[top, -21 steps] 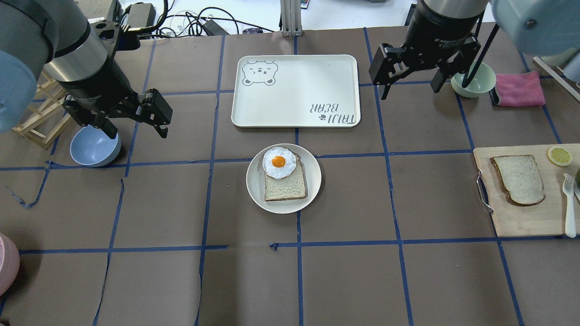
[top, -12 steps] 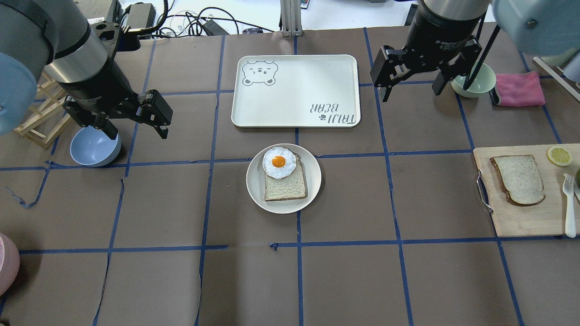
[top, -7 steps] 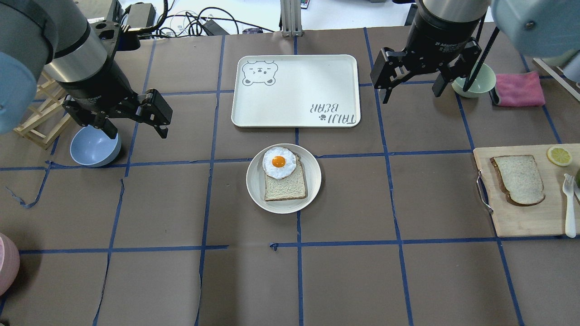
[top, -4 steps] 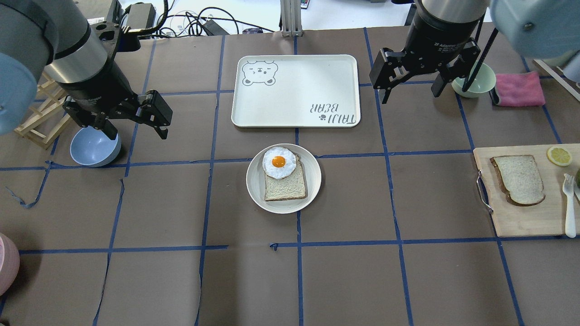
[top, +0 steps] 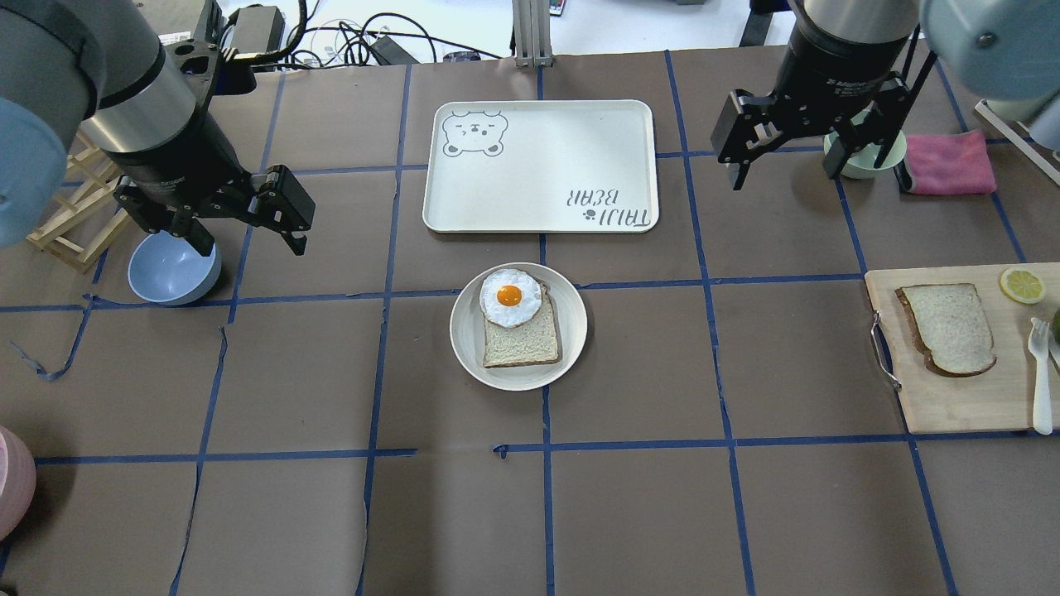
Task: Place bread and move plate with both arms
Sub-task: 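Move the right gripper over the bread slice on the wooden board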
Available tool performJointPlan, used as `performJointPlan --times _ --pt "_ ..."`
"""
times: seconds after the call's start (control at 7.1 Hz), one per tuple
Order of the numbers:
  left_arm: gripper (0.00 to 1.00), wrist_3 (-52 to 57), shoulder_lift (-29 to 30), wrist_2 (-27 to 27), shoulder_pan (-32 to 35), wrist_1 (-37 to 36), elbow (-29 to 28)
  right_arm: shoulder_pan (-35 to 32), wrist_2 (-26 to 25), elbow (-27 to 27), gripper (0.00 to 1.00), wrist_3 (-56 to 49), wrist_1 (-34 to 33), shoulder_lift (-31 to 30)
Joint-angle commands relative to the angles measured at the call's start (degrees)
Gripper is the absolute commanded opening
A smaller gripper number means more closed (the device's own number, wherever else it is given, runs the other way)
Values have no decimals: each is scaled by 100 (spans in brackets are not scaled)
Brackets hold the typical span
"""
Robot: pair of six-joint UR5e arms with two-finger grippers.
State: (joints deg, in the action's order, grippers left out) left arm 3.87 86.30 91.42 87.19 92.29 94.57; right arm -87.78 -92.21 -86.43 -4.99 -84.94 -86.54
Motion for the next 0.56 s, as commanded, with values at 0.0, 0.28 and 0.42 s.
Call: performJointPlan --times 0.0,0.28,0.42 --pt "100 0 -8 -1 0 -1 0 847 -1038 -845 100 -370 -511 76" --pt "100 0 -8 -10 0 -1 0 1417 -1239 -1663 100 -755 -2014 409" --pt "100 0 -8 -10 0 -1 0 1761 -1273 -2058 100 -1158 -2740 558"
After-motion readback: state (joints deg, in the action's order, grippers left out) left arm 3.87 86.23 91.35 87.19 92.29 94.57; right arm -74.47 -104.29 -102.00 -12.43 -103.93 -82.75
